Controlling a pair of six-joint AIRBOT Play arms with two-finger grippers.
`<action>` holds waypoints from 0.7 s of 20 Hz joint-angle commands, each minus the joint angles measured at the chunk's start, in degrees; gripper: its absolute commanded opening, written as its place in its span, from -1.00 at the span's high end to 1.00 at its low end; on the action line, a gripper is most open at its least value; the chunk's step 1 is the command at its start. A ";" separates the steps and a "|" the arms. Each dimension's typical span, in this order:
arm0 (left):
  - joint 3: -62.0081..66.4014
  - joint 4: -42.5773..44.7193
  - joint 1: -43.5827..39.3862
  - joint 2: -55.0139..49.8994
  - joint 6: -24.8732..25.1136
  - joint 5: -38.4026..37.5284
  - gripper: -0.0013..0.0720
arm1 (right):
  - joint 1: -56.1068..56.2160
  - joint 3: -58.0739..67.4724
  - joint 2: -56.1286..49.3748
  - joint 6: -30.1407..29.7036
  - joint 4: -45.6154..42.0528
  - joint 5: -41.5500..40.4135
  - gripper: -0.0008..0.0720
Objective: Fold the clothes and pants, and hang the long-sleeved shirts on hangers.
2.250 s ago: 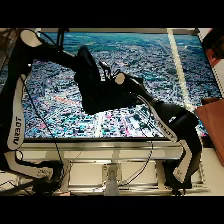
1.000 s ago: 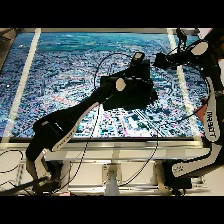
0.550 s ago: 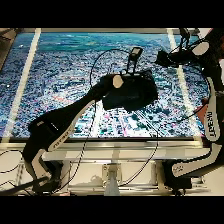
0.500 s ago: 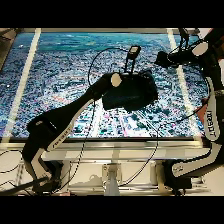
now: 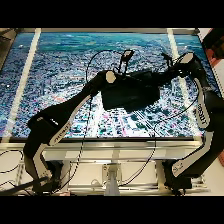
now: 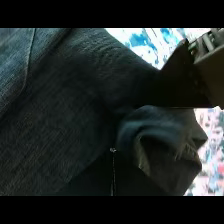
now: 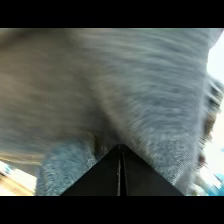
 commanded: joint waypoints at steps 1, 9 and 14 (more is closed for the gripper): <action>-0.02 0.85 -0.11 -0.42 0.02 -4.11 0.88 | -3.41 -5.03 -1.36 -0.66 -6.84 7.23 0.83; -0.02 1.38 0.02 -0.42 0.02 -6.91 0.88 | -15.93 -14.03 3.34 -12.68 22.25 10.38 0.78; -0.02 1.36 0.02 -0.39 0.02 -8.02 0.88 | -24.48 -13.75 7.67 -10.40 18.36 6.56 -0.36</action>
